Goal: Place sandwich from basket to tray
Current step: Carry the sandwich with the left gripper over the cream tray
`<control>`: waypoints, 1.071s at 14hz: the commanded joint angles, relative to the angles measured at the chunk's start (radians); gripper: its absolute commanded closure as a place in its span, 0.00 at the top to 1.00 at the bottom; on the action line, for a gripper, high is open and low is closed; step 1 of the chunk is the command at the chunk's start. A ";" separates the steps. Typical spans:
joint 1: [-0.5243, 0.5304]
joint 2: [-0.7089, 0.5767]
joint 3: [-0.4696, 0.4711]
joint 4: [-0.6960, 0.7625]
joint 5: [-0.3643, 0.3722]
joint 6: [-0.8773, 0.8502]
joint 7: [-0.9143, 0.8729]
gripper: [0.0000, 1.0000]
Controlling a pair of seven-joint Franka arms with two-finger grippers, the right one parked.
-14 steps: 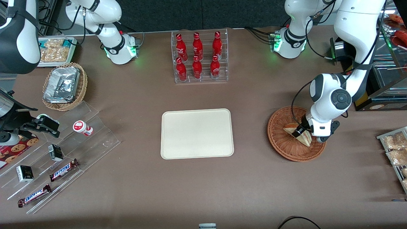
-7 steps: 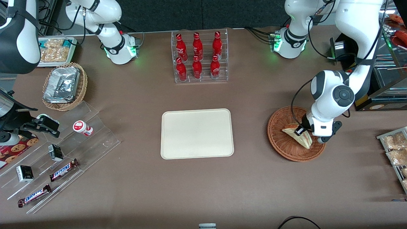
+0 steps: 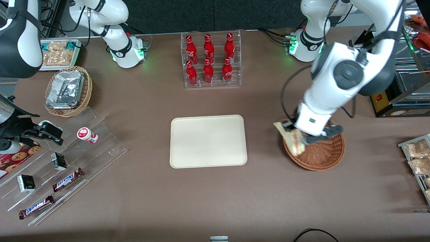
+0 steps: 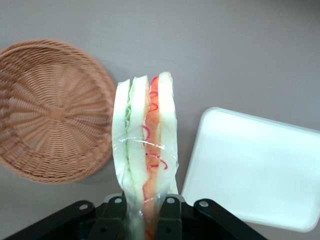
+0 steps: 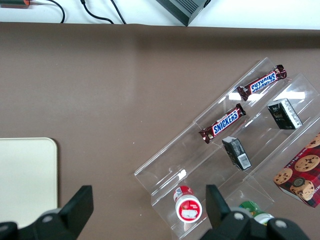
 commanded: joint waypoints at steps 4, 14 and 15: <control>-0.099 0.272 -0.201 0.227 0.160 -0.047 -0.031 0.07; -0.434 0.558 -0.014 0.354 0.270 0.170 -0.180 0.10; -0.463 0.574 0.018 0.354 0.270 0.195 -0.195 0.11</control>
